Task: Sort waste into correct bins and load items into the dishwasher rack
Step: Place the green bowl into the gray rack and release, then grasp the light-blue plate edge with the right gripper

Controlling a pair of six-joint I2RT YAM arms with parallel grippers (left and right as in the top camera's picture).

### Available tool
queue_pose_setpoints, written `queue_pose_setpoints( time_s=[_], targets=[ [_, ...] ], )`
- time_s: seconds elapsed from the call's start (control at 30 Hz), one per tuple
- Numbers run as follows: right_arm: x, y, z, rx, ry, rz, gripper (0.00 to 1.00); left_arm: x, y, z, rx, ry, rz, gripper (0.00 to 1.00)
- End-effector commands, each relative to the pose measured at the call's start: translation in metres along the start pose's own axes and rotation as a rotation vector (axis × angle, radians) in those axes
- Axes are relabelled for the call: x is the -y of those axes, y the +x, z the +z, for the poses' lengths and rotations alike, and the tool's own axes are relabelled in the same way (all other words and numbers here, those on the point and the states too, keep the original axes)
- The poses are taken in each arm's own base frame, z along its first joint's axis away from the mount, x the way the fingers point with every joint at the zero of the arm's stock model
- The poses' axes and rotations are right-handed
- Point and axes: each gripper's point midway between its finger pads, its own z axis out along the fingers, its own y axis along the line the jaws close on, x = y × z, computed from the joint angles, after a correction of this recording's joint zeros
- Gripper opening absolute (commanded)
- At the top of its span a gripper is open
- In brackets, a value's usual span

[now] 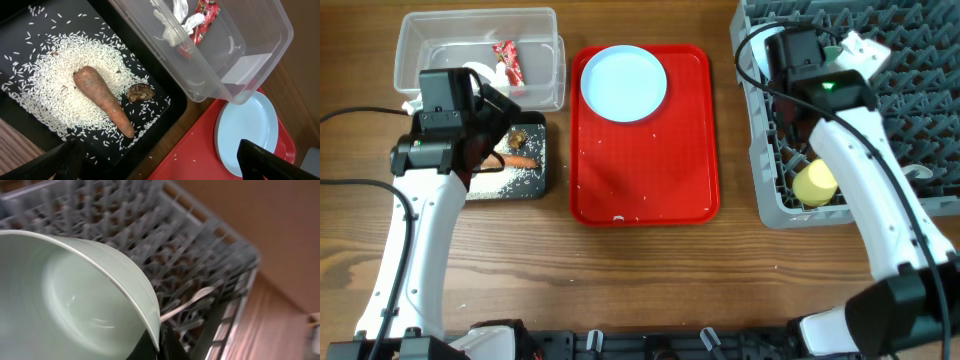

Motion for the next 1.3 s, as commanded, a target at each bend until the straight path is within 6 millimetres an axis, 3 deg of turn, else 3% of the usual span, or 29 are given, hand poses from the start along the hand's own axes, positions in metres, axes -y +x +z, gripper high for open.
queue_pose_setpoints(
  time_s=[0.0, 0.2, 0.33, 0.47, 0.73, 0.93, 1.13, 1.17, 1.23, 1.27],
  targets=[
    [0.001, -0.022, 0.008, 0.151, 0.178, -0.211, 0.04, -0.001, 0.002, 0.002, -0.002, -0.004, 0.012, 1.0],
    [-0.057, -0.041, 0.028, 0.202, 0.216, -0.756, 0.04, -0.001, 0.002, 0.002, -0.002, -0.004, 0.012, 1.0],
    [-0.072, -0.037, 0.035, 0.204, 0.22, -0.837, 0.04, -0.001, 0.001, 0.002, -0.002, -0.004, 0.012, 1.0],
    [-0.082, -0.02, 0.046, 0.171, 0.218, -0.923, 0.04, -0.001, 0.002, 0.002, -0.002, -0.004, 0.012, 1.0],
    [-0.091, 0.007, 0.056, 0.123, 0.225, -1.031, 0.04, -0.001, 0.002, 0.002, -0.002, -0.004, 0.012, 1.0],
    [-0.095, 0.013, 0.049, 0.126, 0.217, -1.059, 0.04, -0.001, 0.002, 0.002, -0.002, -0.004, 0.012, 1.0],
    [-0.113, 0.031, 0.018, 0.163, 0.179, -1.183, 0.05, -0.001, 0.002, 0.002, -0.002, -0.004, 0.012, 1.0],
    [-0.115, 0.032, 0.015, 0.169, 0.176, -1.186, 0.11, -0.001, 0.001, 0.002, -0.002, -0.004, 0.012, 1.0],
    [-0.12, 0.035, 0.008, 0.186, 0.164, -1.195, 0.36, -0.001, 0.002, 0.002, -0.002, -0.004, 0.012, 1.0],
    [-0.124, 0.037, 0.005, 0.193, 0.15, -1.202, 0.42, -0.001, 0.002, 0.002, -0.002, -0.004, 0.012, 1.0]
  ],
)
